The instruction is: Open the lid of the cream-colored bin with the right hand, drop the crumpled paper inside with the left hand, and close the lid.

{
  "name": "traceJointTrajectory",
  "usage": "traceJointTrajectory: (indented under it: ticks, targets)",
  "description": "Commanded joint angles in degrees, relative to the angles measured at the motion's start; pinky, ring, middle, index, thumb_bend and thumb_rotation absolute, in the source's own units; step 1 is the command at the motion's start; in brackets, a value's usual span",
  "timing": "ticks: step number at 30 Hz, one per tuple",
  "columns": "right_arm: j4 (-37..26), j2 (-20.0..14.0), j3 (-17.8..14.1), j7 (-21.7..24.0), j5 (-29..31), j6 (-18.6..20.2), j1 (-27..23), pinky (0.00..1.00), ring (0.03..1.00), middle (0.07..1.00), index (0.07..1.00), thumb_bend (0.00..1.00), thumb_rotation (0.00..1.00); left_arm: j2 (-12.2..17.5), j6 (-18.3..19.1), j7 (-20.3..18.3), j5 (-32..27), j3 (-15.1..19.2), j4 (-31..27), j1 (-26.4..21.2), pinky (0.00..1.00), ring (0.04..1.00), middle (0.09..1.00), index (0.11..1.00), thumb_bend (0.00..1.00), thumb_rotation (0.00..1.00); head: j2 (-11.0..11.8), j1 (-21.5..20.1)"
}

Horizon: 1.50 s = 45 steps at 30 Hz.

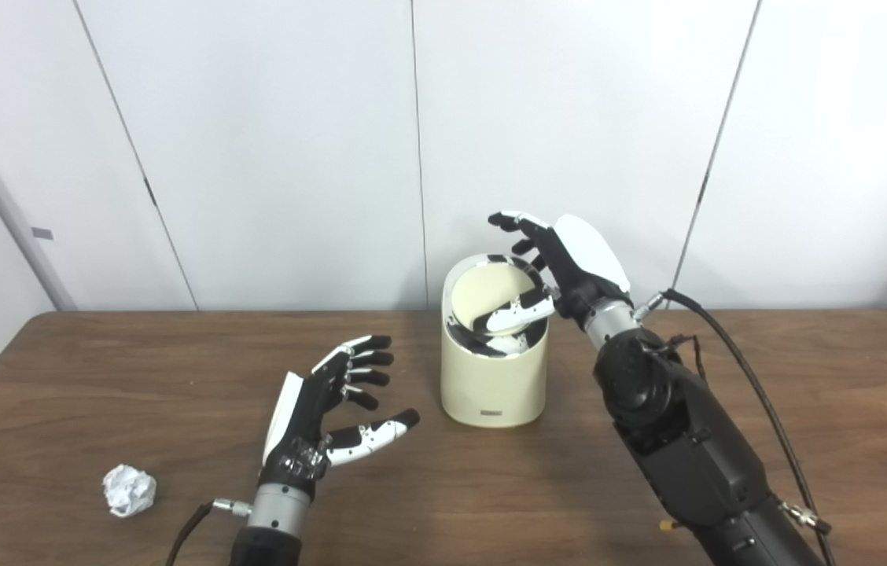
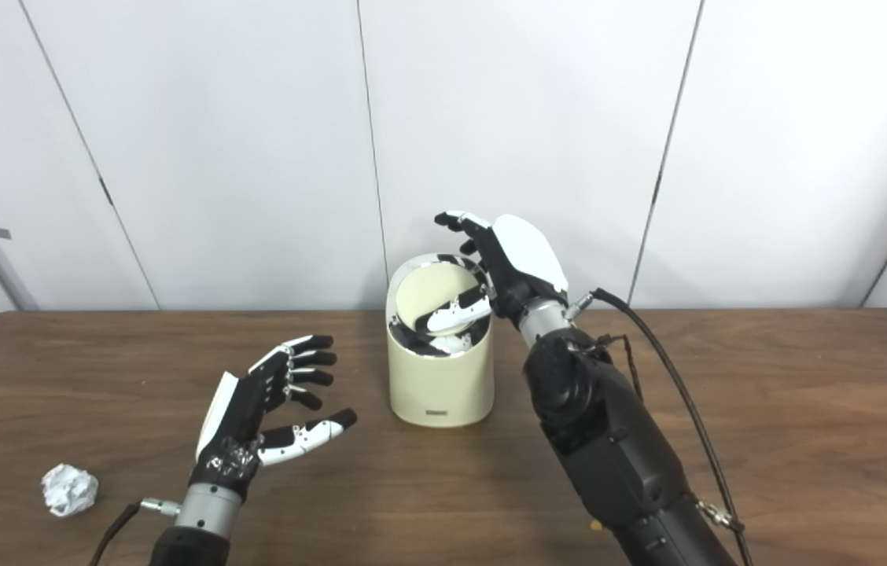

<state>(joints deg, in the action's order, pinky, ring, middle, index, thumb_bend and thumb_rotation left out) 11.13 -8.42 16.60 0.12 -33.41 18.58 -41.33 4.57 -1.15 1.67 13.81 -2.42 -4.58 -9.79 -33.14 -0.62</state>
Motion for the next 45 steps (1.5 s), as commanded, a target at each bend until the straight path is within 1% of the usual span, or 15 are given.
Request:
traceJointTrajectory:
  ticks: [1, 4, 6, 8, 13, 22, 26, 28, 29, 31, 33, 35, 40, 43, 45]
  targets:
    - [-0.9, -1.5, -2.0, -0.3, 0.3, 0.2, 0.0, 0.65, 0.798, 0.848, 0.832, 0.72, 0.27, 0.2, -1.8, 0.5, -0.1, 0.2, -0.8, -1.5, 0.54, 0.675, 0.742, 0.784, 0.70, 0.05, 0.0, -0.1]
    - [-2.6, -1.9, -3.4, -0.3, 1.6, -0.8, 0.1, 0.63, 0.794, 0.856, 0.847, 0.70, 0.48, 0.2, -1.6, 0.3, -0.4, 0.2, -0.8, -1.5, 0.53, 0.670, 0.741, 0.785, 0.70, 0.04, 0.0, -0.2]
    - [-4.1, -2.1, -4.2, 0.2, 2.1, -0.8, 0.3, 0.63, 0.791, 0.859, 0.853, 0.68, 0.56, 0.3, -1.7, 0.2, -0.5, 0.3, -0.7, -1.6, 0.53, 0.670, 0.741, 0.785, 0.70, 0.04, 0.0, -0.2]
    - [-6.4, -2.4, -5.6, 1.0, 3.4, -0.8, 1.0, 0.68, 0.819, 0.872, 0.857, 0.66, 0.64, 0.4, -1.9, 0.1, -0.6, 0.2, -0.6, -1.6, 0.53, 0.669, 0.742, 0.785, 0.70, 0.04, 0.0, -0.2]
    - [-9.9, -2.9, -8.5, 1.3, 6.1, -1.5, 3.0, 0.67, 0.795, 0.860, 0.851, 0.61, 0.72, 0.5, -1.9, 0.0, -0.7, 0.2, -0.6, -1.8, 0.52, 0.658, 0.738, 0.783, 0.70, 0.03, 0.0, -0.4]
    - [-13.0, -4.7, -12.1, 1.1, 8.5, -2.0, 10.1, 0.70, 0.813, 0.866, 0.865, 0.62, 0.83, 0.6, -1.3, -0.2, -0.6, 0.2, -0.8, -2.2, 0.53, 0.663, 0.737, 0.783, 0.70, 0.03, -0.1, -0.5]
    - [-14.6, -4.8, -13.1, 1.3, 10.3, -2.5, 14.0, 0.69, 0.796, 0.849, 0.858, 0.61, 0.79, 0.6, -1.1, -0.2, -0.4, 0.0, -1.0, -2.3, 0.53, 0.666, 0.738, 0.785, 0.70, 0.04, -0.2, -0.5]
    - [-15.2, -4.7, -13.4, 1.1, 11.1, -3.8, 16.0, 0.62, 0.759, 0.838, 0.851, 0.61, 0.61, 0.6, -1.2, -0.2, -0.5, 0.0, -1.0, -2.3, 0.53, 0.664, 0.735, 0.783, 0.70, 0.04, -0.2, -0.5]
    - [-15.6, -4.7, -13.5, 0.9, 11.7, -4.9, 17.4, 0.61, 0.753, 0.836, 0.850, 0.61, 0.58, 0.6, -1.1, -0.3, -0.5, 0.0, -1.0, -2.4, 0.53, 0.663, 0.735, 0.783, 0.70, 0.04, -0.2, -0.5]
    - [-16.2, -4.7, -13.6, 0.9, 12.6, -6.3, 19.1, 0.58, 0.733, 0.825, 0.828, 0.64, 0.42, 0.7, -1.0, -0.3, -0.4, -0.1, -1.1, -2.4, 0.52, 0.662, 0.737, 0.784, 0.69, 0.04, -0.2, -0.5]
    - [-16.8, -4.5, -14.0, 0.8, 14.2, -8.5, 21.5, 0.58, 0.736, 0.824, 0.822, 0.68, 0.33, 0.7, -1.2, -0.3, -0.4, -0.1, -1.0, -2.5, 0.53, 0.667, 0.738, 0.784, 0.69, 0.04, -0.3, -0.5]
    - [-17.5, -4.4, -14.0, 0.6, 14.5, -9.4, 23.4, 0.59, 0.743, 0.831, 0.828, 0.71, 0.30, 0.8, -1.1, -0.4, -0.5, -0.1, -1.0, -2.5, 0.54, 0.671, 0.740, 0.785, 0.69, 0.04, -0.3, -0.4]
    - [-19.5, -3.9, -14.0, 0.5, 13.8, -8.0, 25.7, 0.60, 0.758, 0.846, 0.850, 0.70, 0.27, 1.0, -1.5, -0.2, -0.2, -0.1, -0.7, -2.7, 0.53, 0.666, 0.739, 0.785, 0.69, 0.03, -0.2, 0.2]
    - [-19.9, -4.0, -14.2, 0.8, 14.1, -7.7, 26.3, 0.58, 0.763, 0.850, 0.851, 0.70, 0.23, 1.1, -1.4, -0.2, -0.1, 0.0, -0.9, -2.8, 0.54, 0.667, 0.739, 0.784, 0.69, 0.04, -0.2, 2.9]
    - [-19.8, -4.3, -14.5, 1.0, 14.3, -8.0, 26.6, 0.58, 0.763, 0.851, 0.852, 0.69, 0.21, 0.9, -1.1, -0.2, 0.0, -0.1, -1.3, -2.7, 0.54, 0.668, 0.741, 0.783, 0.70, 0.04, -0.1, 6.3]
